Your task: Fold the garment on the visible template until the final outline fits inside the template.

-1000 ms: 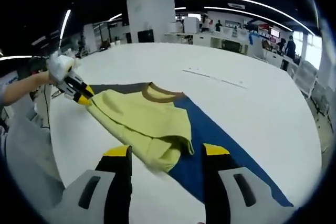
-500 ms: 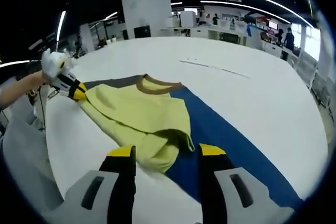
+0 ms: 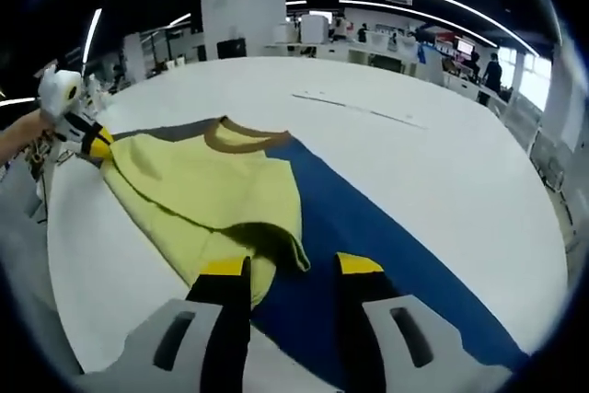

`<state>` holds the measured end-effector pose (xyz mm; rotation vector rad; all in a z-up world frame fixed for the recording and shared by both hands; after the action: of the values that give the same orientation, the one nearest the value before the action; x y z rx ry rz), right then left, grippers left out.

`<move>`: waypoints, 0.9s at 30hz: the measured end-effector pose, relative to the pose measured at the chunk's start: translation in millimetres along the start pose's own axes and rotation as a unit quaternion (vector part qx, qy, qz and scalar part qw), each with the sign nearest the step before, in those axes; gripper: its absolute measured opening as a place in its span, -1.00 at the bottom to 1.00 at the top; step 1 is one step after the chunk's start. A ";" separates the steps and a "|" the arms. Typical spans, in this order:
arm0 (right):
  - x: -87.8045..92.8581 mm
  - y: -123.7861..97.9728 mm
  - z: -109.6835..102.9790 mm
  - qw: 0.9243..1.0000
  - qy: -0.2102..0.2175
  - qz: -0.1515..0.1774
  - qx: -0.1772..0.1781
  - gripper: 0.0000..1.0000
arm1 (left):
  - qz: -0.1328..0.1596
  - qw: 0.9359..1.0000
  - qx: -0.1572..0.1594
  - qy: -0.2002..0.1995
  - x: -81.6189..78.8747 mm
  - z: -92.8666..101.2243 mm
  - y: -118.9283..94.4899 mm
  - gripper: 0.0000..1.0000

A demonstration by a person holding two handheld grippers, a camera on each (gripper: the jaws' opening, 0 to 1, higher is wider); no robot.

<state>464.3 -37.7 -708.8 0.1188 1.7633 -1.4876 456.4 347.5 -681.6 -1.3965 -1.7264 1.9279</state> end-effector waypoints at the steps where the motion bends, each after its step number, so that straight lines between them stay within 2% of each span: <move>1: 0.5 1.1 0.5 1.000 0.001 -0.002 -0.002 -0.42 | 0.002 1.000 -0.001 0.000 -0.3 -0.4 -0.9 -1.00; 13: 1.4 -1.1 1.1 1.000 0.001 0.002 -0.018 -0.65 | 0.011 1.000 -0.003 0.010 -4.4 1.0 -9.8 -1.00; 15: 1.5 -0.7 1.5 1.000 0.001 0.002 -0.017 -0.74 | 0.010 1.000 -0.010 0.023 -5.0 1.0 -10.7 -1.00; 20: 2.4 -0.4 2.0 1.000 0.003 -0.004 -0.017 -0.91 | 0.011 1.000 -0.007 0.019 -5.5 1.4 -12.8 -1.00; 27: 3.6 -12.5 6.4 1.000 0.007 -0.004 -0.019 -0.94 | 0.014 1.000 0.002 0.009 -5.1 2.3 -17.5 -1.00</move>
<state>458.4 -48.4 -701.1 0.1034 1.8030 -1.4618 450.0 347.7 -664.4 -1.4389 -1.7027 1.9273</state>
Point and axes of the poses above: the point that each gripper's makers call its tool centre point, and the gripper's own axes: y roughly forward along the fingers, z roughly to its right, x roughly out of its underside, the point moved 9 cm from there along -y, roughly backward along the fingers, and after that the axes turned 12 degrees about -z, right-handed, at the moved point
